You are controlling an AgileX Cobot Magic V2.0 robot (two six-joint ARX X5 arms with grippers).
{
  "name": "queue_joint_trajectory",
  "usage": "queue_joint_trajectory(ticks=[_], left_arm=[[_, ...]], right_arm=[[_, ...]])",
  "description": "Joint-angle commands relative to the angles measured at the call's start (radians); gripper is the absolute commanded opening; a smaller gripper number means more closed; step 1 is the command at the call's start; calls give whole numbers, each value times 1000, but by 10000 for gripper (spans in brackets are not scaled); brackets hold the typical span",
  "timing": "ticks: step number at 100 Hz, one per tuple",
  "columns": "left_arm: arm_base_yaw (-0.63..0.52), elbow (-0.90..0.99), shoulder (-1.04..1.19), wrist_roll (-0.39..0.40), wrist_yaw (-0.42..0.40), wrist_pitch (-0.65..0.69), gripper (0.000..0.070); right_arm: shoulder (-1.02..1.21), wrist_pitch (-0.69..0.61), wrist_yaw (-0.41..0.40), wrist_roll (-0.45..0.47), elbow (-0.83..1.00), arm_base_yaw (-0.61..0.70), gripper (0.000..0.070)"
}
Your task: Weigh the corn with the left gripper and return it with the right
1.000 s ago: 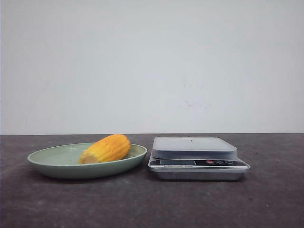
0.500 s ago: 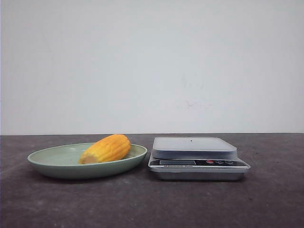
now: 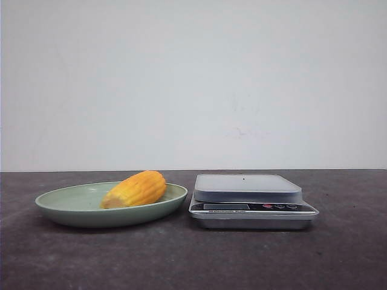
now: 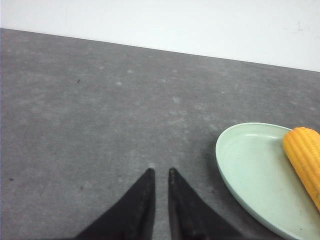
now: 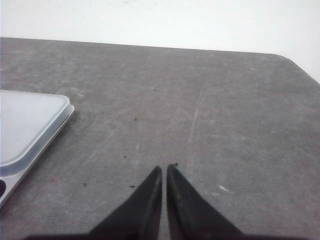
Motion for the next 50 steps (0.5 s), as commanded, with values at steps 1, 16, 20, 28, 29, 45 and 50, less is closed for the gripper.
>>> queue_joint_trajectory(ticks=[1, 16, 20, 28, 29, 45, 50], left_arm=[[2, -16, -1, 15, -1, -5, 0], [2, -16, -1, 14, -1, -5, 0], [2, -16, -1, 14, -1, -5, 0], [2, -16, -1, 15, -1, -5, 0], [2, -16, -1, 14, -1, -5, 0], [2, -16, -1, 15, -1, -5, 0], [2, -16, -1, 15, -1, -5, 0]], right_arm=[[-1, 3, 1, -7, -8, 3, 10], [-1, 11, 2, -4, -8, 3, 10], [-1, 20, 3, -4, -8, 3, 10], [-1, 30, 4, -4, -8, 3, 10], [-1, 30, 3, -4, -8, 3, 10], [-1, 29, 3, -4, -8, 3, 10], [-1, 29, 3, -4, -8, 3, 10]])
